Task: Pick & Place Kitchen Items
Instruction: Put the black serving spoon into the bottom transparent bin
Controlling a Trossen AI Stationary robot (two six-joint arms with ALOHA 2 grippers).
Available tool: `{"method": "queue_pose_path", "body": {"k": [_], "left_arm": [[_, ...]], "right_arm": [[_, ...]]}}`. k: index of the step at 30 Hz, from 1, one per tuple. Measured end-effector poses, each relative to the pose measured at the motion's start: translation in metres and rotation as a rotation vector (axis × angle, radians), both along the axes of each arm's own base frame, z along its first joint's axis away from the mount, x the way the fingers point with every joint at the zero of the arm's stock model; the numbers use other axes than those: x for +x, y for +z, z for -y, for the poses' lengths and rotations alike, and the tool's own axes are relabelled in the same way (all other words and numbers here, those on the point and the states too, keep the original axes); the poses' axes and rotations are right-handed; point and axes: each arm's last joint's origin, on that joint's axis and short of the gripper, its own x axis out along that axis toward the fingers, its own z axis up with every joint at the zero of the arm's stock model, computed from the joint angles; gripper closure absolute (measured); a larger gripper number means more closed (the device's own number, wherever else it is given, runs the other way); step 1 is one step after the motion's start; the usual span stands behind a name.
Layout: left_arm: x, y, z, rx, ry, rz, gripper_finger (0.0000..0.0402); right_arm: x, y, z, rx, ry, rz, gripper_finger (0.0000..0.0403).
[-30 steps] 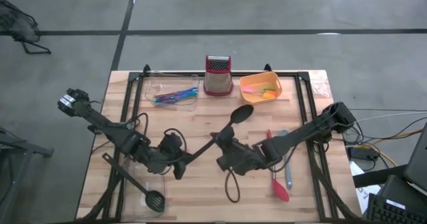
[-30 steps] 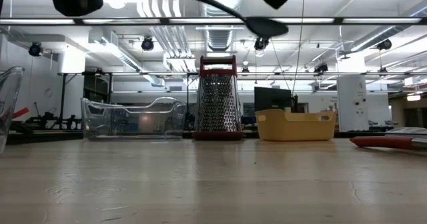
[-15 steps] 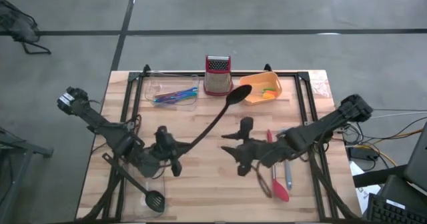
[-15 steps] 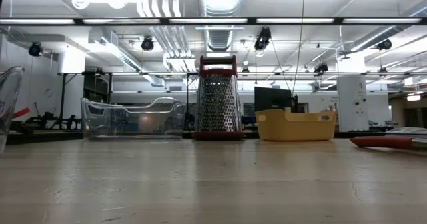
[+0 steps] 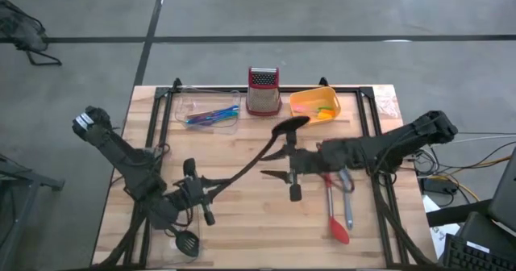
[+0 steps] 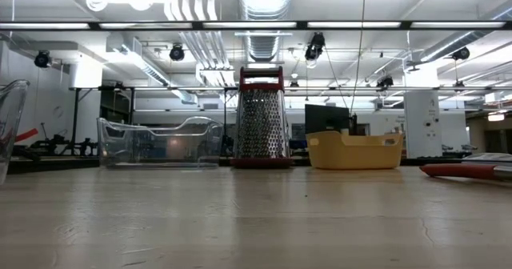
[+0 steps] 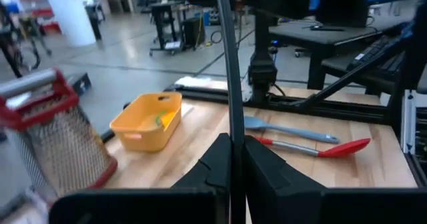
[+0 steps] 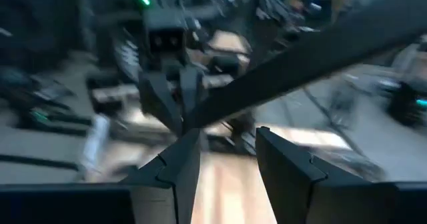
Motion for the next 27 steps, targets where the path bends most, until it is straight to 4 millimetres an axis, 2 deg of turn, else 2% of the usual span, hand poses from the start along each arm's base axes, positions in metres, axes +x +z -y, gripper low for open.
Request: {"method": "queue_pose_path", "body": {"k": [3, 8, 18, 22, 27], "left_arm": [[0.002, 0.004, 0.002, 0.038, -0.017, 0.008, 0.038], [0.002, 0.003, 0.004, 0.055, -0.033, -0.001, 0.038], [-0.001, -0.011, 0.005, 0.053, -0.036, -0.017, 0.038], [-0.001, -0.011, 0.004, 0.05, -0.029, -0.012, 0.038], [0.001, -0.007, 0.004, 0.064, -0.031, 0.004, 0.038]], "right_arm": [[0.005, 0.005, 0.01, 0.071, 0.108, 0.05, 0.0255], [0.008, 0.009, 0.021, 0.096, 0.122, 0.089, 0.0236], [0.006, 0.019, 0.019, 0.078, 0.225, 0.178, 0.0209], [0.006, 0.019, 0.019, 0.064, 0.225, 0.18, 0.0223], [0.007, 0.019, 0.019, 0.049, 0.223, 0.186, 0.0266]]}}
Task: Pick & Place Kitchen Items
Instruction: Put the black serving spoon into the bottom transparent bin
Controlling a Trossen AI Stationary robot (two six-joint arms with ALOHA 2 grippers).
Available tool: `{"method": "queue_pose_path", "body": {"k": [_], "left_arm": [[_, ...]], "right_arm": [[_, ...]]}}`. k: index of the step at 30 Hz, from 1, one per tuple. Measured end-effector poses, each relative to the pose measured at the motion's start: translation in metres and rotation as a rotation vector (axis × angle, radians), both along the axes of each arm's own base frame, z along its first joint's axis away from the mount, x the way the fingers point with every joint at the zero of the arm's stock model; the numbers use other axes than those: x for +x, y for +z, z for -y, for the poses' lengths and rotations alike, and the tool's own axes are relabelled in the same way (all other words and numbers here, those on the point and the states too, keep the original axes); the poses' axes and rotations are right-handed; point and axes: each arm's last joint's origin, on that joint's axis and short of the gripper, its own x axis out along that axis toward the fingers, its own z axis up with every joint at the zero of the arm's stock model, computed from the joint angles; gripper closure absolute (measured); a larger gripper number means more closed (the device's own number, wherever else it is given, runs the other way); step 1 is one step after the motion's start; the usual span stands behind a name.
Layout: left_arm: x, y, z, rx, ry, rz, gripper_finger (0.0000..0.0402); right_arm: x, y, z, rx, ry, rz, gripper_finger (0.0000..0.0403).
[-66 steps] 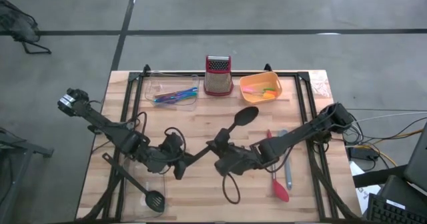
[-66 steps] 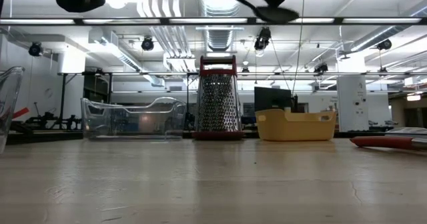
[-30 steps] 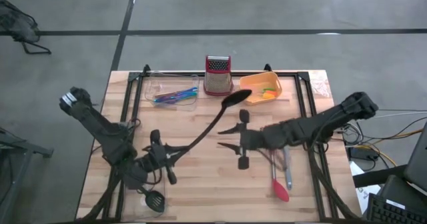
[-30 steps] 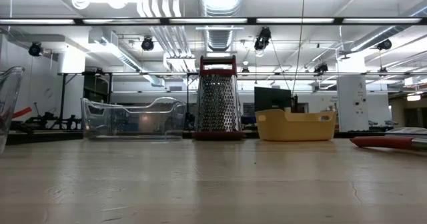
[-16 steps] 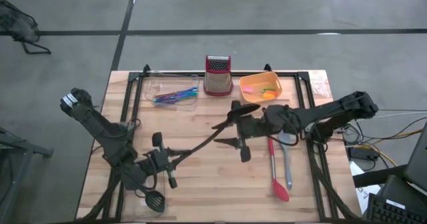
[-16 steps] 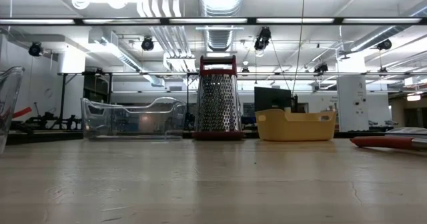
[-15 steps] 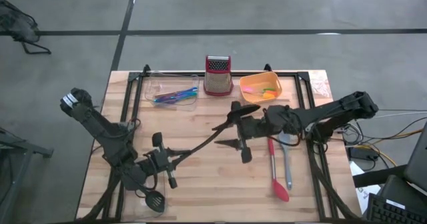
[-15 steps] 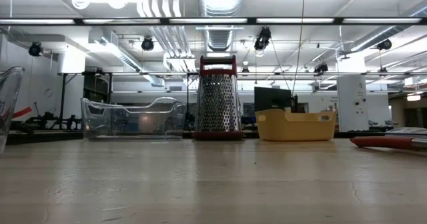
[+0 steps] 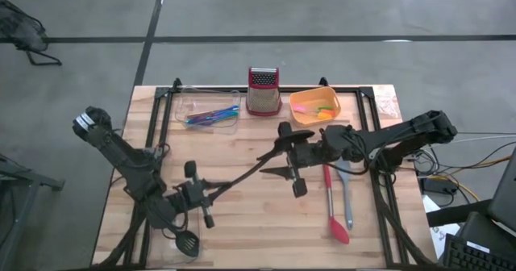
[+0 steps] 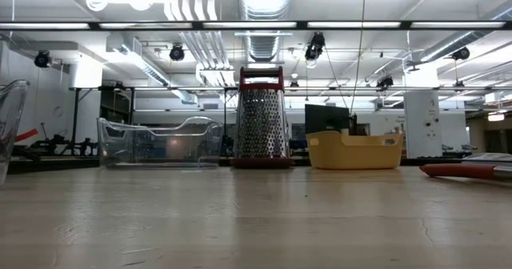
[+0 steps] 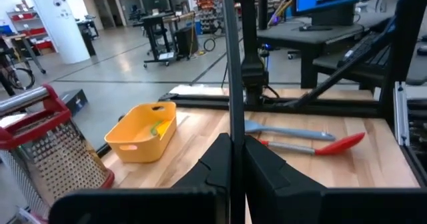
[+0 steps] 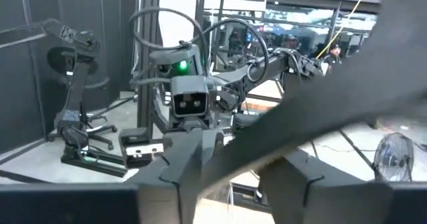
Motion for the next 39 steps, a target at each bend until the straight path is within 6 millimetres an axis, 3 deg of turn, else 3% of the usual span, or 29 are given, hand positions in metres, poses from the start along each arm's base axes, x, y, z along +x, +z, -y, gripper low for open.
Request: {"method": "queue_pose_path", "body": {"k": [6, 16, 29, 33, 39], "left_arm": [[0.004, 0.009, -0.002, 0.011, -0.02, 0.041, 0.038], [0.009, 0.008, -0.007, 0.025, -0.015, 0.03, 0.0369], [0.007, 0.02, -0.009, -0.036, -0.004, 0.083, 0.0282], [0.014, 0.036, -0.02, -0.085, 0.059, 0.16, 0.0263], [0.033, 0.048, -0.04, -0.129, -0.075, 0.203, 0.0241]], "right_arm": [[0.0, 0.0, 0.0, -0.012, 0.002, 0.002, 0.031], [0.0, 0.001, 0.0, -0.038, 0.005, 0.017, 0.0383], [0.0, -0.013, 0.001, -0.029, -0.019, -0.148, 0.0388], [0.002, -0.021, 0.004, 0.007, -0.044, -0.216, 0.0389], [0.012, -0.035, 0.001, 0.037, -0.047, -0.279, 0.0389]]}}
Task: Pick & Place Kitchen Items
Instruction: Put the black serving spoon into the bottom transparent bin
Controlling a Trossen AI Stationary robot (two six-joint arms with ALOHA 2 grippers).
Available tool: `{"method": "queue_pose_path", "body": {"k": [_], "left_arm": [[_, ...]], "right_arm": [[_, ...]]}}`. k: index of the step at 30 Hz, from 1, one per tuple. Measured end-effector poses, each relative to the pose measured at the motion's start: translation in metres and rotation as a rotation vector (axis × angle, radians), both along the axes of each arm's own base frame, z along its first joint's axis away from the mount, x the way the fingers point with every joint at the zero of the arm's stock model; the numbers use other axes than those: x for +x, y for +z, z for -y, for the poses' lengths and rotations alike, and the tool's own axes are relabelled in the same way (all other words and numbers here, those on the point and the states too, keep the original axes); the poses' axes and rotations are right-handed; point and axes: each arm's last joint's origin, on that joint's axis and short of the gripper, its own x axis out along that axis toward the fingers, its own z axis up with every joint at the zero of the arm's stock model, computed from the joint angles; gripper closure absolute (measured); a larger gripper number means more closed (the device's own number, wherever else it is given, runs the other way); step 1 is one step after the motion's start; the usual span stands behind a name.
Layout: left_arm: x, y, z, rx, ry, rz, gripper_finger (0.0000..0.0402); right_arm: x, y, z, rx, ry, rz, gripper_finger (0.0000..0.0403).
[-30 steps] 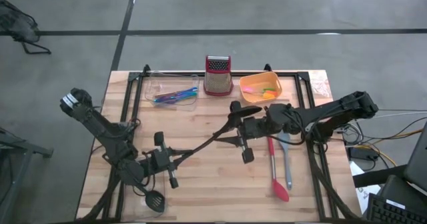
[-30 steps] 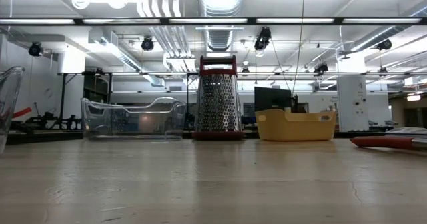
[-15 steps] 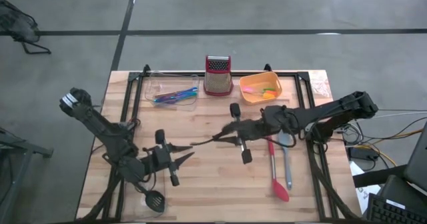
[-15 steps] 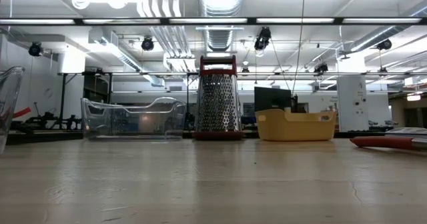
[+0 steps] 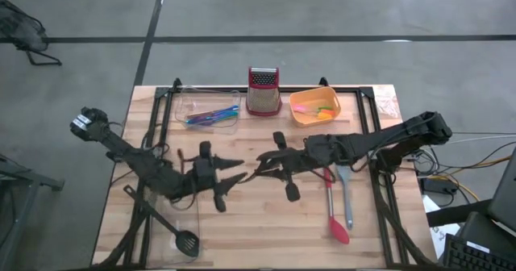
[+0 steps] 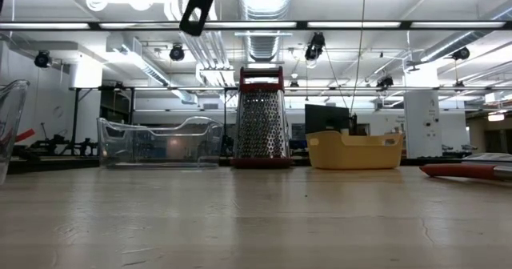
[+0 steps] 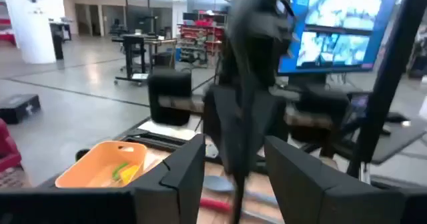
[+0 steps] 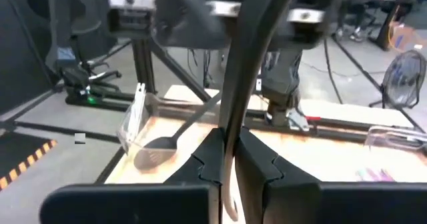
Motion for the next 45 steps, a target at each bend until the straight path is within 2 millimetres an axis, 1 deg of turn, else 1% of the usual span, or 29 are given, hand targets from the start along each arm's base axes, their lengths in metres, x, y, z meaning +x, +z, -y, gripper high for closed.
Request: {"method": "queue_pose_path", "body": {"k": [4, 9, 14, 17, 20, 24, 27, 30, 32, 34, 37, 42, 43, 45], "left_arm": [[0.006, -0.003, -0.01, -0.007, 0.024, -0.02, 0.0226], [0.008, -0.004, -0.009, -0.014, -0.02, -0.019, 0.0192], [0.012, -0.005, -0.014, 0.005, -0.054, -0.023, 0.0161], [0.016, -0.005, -0.023, -0.034, -0.028, -0.013, 0.016], [0.021, -0.005, -0.032, -0.057, -0.05, -0.005, 0.0163], [0.024, -0.006, -0.038, -0.107, -0.091, 0.006, 0.0168], [0.025, -0.006, -0.038, -0.113, -0.117, 0.008, 0.0176], [0.025, -0.006, -0.037, -0.118, -0.125, 0.008, 0.0189], [0.025, -0.006, -0.037, -0.13, -0.126, 0.011, 0.0205], [0.026, -0.006, -0.039, -0.13, -0.128, 0.01, 0.0228], [0.027, -0.009, -0.042, -0.131, -0.146, -0.011, 0.0274], [0.029, -0.01, -0.046, -0.143, -0.177, -0.02, 0.0367], [0.029, -0.01, -0.047, -0.14, -0.184, -0.023, 0.0377], [0.029, -0.01, -0.047, -0.144, -0.193, -0.022, 0.0377]], "right_arm": [[0.002, -0.005, 0.0, 0.002, -0.003, -0.032, 0.0389], [0.001, -0.006, 0.0, 0.011, -0.005, -0.052, 0.0389], [0.002, -0.007, 0.0, 0.011, -0.007, -0.052, 0.0389], [0.004, -0.008, 0.0, 0.013, -0.009, -0.04, 0.039], [0.005, -0.008, 0.0, 0.017, -0.012, -0.042, 0.039], [0.009, -0.01, 0.0, 0.026, -0.032, -0.055, 0.039], [0.01, -0.009, 0.002, 0.029, -0.043, -0.05, 0.039], [0.01, -0.008, 0.003, 0.03, -0.045, -0.048, 0.039], [0.01, -0.009, 0.003, 0.031, -0.047, -0.05, 0.039], [0.011, -0.009, 0.004, 0.033, -0.049, -0.049, 0.039], [0.011, -0.01, 0.004, 0.033, -0.051, -0.053, 0.039], [0.012, -0.01, 0.005, 0.037, -0.058, -0.057, 0.039], [0.012, -0.01, 0.006, 0.041, -0.059, -0.06, 0.039], [0.012, -0.01, 0.006, 0.045, -0.06, -0.061, 0.0389]]}}
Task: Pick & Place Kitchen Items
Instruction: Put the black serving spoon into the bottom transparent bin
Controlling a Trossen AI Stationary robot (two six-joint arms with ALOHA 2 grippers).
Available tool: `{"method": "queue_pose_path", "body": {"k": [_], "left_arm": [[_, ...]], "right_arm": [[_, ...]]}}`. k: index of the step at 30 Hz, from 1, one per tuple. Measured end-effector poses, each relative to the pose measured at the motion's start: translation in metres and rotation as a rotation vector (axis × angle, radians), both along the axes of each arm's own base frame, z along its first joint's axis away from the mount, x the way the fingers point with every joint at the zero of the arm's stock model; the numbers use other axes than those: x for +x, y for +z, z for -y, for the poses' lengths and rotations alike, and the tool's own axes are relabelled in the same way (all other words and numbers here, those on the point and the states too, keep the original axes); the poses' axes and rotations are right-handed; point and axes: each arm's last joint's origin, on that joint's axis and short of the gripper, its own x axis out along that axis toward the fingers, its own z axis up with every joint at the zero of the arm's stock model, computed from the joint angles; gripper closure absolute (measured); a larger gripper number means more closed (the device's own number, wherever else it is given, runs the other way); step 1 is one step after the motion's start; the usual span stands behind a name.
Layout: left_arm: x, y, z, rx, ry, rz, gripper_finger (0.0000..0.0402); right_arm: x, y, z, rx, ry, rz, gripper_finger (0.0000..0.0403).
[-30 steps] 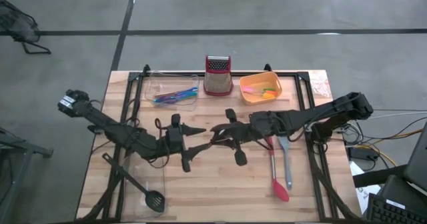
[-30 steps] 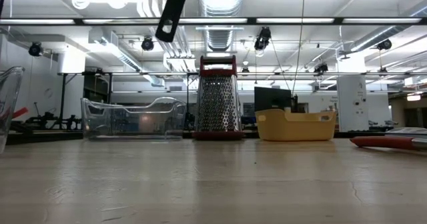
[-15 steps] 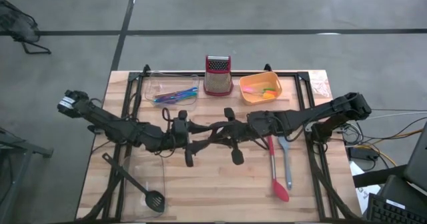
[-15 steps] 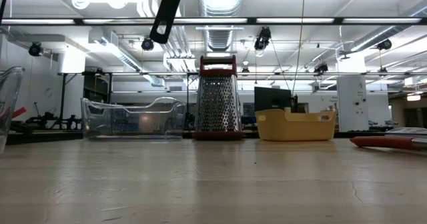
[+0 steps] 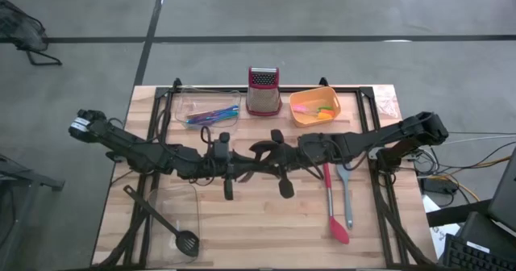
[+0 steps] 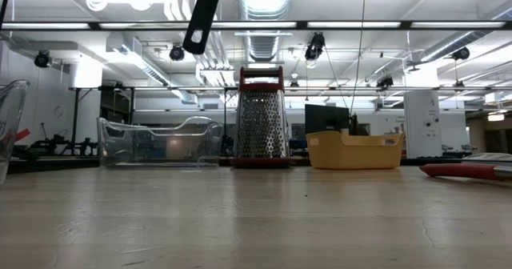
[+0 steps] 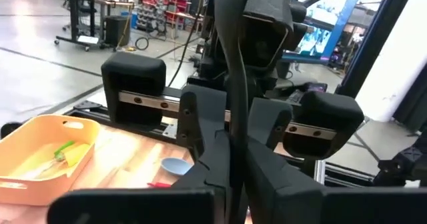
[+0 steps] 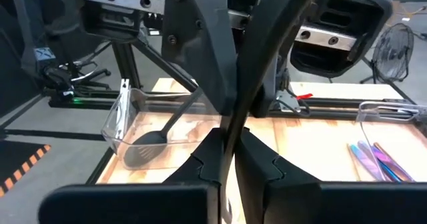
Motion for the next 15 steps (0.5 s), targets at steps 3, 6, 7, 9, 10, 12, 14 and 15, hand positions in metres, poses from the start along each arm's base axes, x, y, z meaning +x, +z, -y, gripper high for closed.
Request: {"method": "queue_pose_path", "body": {"k": [3, 6, 7, 9, 10, 12, 14, 15], "left_arm": [[-0.001, 0.001, 0.001, -0.055, -0.011, 0.005, 0.0377], [-0.009, 0.002, 0.003, -0.128, -0.031, -0.013, 0.0377], [-0.012, 0.003, 0.003, -0.147, -0.037, -0.026, 0.0377], [-0.023, 0.007, 0.005, -0.211, -0.059, -0.034, 0.0377], [-0.027, 0.008, 0.005, -0.252, -0.063, -0.046, 0.0377], [-0.038, 0.011, 0.005, -0.319, -0.069, -0.066, 0.0377], [-0.049, 0.011, 0.005, -0.355, -0.056, -0.108, 0.0377], [-0.055, 0.009, 0.006, -0.383, -0.036, -0.134, 0.0377]], "right_arm": [[0.0, 0.0, 0.0, -0.007, 0.008, 0.0, 0.0373], [-0.001, -0.001, 0.0, -0.021, 0.014, -0.014, 0.0344], [-0.002, -0.002, -0.001, -0.025, 0.016, -0.026, 0.0333], [-0.003, -0.002, -0.001, -0.029, 0.017, -0.042, 0.0311], [-0.004, -0.004, 0.0, -0.037, 0.018, -0.058, 0.0301], [-0.005, -0.008, 0.0, -0.056, 0.022, -0.101, 0.0281], [-0.007, -0.012, 0.0, -0.073, 0.026, -0.149, 0.0262], [-0.008, -0.015, 0.0, -0.078, 0.027, -0.174, 0.0254]]}}
